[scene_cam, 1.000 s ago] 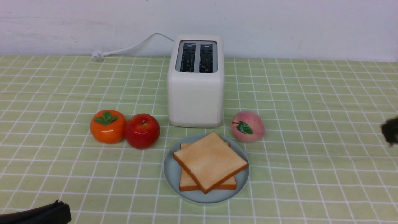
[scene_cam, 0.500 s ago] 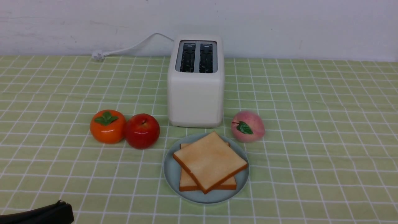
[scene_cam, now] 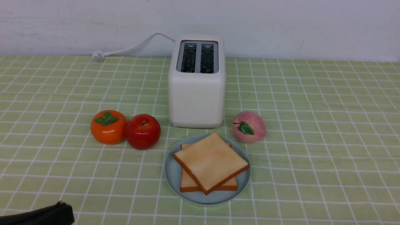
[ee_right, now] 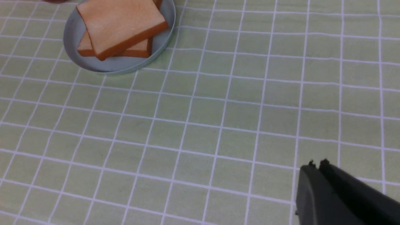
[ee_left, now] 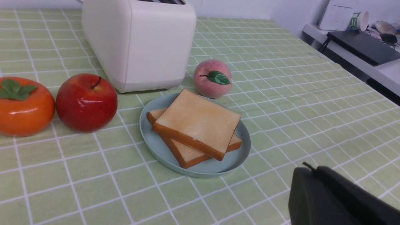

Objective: Take toasted bread from bread machine on green coffee tablecloth place on plate.

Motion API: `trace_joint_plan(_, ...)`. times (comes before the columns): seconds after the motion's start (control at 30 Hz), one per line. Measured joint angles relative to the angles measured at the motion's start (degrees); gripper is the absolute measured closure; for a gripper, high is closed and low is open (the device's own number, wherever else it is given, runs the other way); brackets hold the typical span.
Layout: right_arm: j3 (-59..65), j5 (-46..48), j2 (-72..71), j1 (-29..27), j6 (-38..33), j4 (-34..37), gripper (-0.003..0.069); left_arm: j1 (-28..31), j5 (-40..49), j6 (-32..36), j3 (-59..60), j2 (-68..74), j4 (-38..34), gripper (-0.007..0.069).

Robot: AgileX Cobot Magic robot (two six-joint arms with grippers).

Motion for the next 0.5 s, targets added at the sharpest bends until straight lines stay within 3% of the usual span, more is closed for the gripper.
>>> trace_joint_plan(0.1, 1.3, -1.3, -1.8, -2.2, 0.0, 0.2, 0.0645, 0.0, 0.0, 0.0, 0.0, 0.0, 0.0, 0.0637)
trace_joint_plan(0.17, 6.2, -9.9, -5.5, -7.2, -2.0, 1.7, 0.0666, 0.0, 0.0, 0.0, 0.0, 0.0, 0.0, 0.0637)
trace_joint_plan(0.2, 6.7, -9.9, -5.8, -7.6, -2.3, 1.9, 0.0668, 0.0, 0.0, 0.0, 0.0, 0.0, 0.0, 0.0637)
trace_joint_plan(0.33, 24.1, -31.4, -14.5, -16.8, -14.6, 5.4, 0.0679, 0.0, 0.1, 0.0, 0.0, 0.0, 0.0, 0.0637)
trace_joint_plan(0.5, 38.7, -43.9, -20.1, -19.2, -16.9, 5.6, 0.0679, 0.0, 0.1, 0.0, 0.0, 0.0, 0.0, 0.0637)
